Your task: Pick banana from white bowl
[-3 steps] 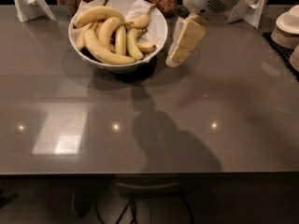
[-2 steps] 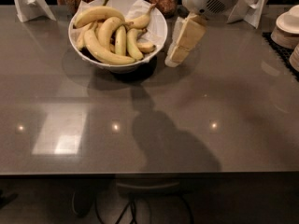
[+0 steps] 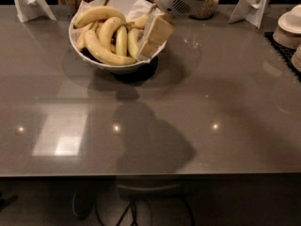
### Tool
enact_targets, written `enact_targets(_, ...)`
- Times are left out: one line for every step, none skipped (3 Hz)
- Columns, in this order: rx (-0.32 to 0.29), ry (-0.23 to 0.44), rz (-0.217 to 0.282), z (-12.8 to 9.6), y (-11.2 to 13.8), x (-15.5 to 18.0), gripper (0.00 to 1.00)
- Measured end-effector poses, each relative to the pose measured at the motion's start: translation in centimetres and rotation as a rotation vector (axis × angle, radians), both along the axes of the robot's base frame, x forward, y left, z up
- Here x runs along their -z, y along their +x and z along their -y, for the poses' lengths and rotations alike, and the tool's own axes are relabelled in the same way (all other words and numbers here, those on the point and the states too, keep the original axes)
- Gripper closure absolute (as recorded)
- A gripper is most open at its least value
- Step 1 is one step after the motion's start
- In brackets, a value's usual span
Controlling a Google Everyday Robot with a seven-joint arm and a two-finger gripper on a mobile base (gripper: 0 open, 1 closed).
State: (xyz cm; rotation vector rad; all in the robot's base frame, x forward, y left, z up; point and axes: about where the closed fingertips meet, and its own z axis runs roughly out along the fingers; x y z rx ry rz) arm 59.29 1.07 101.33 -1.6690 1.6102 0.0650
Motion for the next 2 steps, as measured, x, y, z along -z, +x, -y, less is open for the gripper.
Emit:
enact_targets(0.049,0.062,-0.019,-3.53,1.95,0.42,0.00)
enact_targets(0.062,0.075,-0.029,-3.74,1.93,0.35,0.00)
